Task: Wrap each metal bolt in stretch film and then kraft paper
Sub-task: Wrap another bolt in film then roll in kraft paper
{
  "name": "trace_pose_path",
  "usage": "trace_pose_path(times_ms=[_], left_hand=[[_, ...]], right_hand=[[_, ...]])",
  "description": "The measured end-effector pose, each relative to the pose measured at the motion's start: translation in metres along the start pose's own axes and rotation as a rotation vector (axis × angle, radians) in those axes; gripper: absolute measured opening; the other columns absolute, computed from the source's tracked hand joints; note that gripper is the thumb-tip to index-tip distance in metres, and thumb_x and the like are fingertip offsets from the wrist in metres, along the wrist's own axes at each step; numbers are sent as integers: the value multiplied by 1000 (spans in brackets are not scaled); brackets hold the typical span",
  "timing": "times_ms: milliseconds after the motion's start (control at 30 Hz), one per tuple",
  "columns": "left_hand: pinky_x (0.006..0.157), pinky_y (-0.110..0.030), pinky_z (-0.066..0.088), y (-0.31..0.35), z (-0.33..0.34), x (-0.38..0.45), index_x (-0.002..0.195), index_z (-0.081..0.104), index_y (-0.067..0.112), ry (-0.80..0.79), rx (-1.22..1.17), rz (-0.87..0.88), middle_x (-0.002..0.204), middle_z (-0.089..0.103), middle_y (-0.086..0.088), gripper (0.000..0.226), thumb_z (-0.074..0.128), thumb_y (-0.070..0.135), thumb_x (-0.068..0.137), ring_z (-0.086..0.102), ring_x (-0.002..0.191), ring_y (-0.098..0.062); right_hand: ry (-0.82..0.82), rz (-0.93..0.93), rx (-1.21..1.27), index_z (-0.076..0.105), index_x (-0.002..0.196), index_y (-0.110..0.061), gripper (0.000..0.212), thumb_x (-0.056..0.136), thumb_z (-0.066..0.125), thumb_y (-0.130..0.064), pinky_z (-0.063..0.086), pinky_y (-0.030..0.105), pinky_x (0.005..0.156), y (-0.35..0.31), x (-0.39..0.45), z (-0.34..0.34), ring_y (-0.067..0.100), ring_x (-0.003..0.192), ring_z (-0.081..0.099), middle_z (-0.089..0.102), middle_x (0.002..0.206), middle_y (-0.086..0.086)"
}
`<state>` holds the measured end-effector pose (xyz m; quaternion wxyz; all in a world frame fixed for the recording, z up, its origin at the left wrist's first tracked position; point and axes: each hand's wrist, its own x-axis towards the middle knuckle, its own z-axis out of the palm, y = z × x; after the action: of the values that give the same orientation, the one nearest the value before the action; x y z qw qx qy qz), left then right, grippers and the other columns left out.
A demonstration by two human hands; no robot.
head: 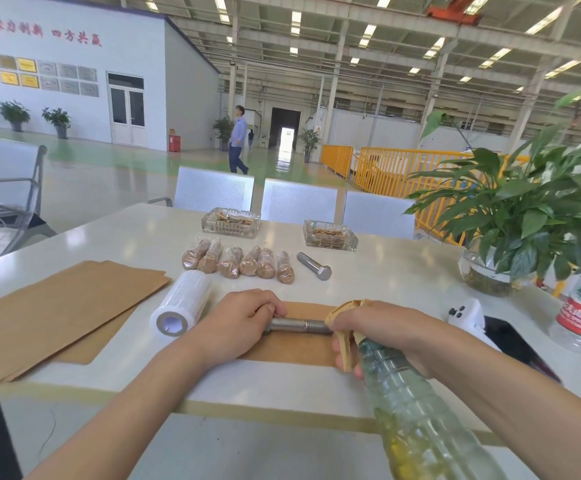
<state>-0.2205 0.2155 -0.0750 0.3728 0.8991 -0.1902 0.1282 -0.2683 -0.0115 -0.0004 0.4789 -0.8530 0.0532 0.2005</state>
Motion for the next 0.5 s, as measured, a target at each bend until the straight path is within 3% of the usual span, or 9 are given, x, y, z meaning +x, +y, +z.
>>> trace_pose_path(times_ms=[300,500], left_hand=[[71,-11,37,0,0,-2,101,73,27,2,-17,-3,77,61,16,27,49,15,105,54,78,1],[72,-11,36,-1,0,-2,101,73,28,-5,3,0,79,61,17,27,49,16,105,55,80,1]], right_hand=[[28,-14,-10,65,85,-1,23,97,57,-18,50,24,44,7,-3,-8,23,44,59,70,73,20],[34,-1,-19,65,88,-2,23,98,58,-22,50,25,45,13,-4,-15,22,45,60,71,73,18]])
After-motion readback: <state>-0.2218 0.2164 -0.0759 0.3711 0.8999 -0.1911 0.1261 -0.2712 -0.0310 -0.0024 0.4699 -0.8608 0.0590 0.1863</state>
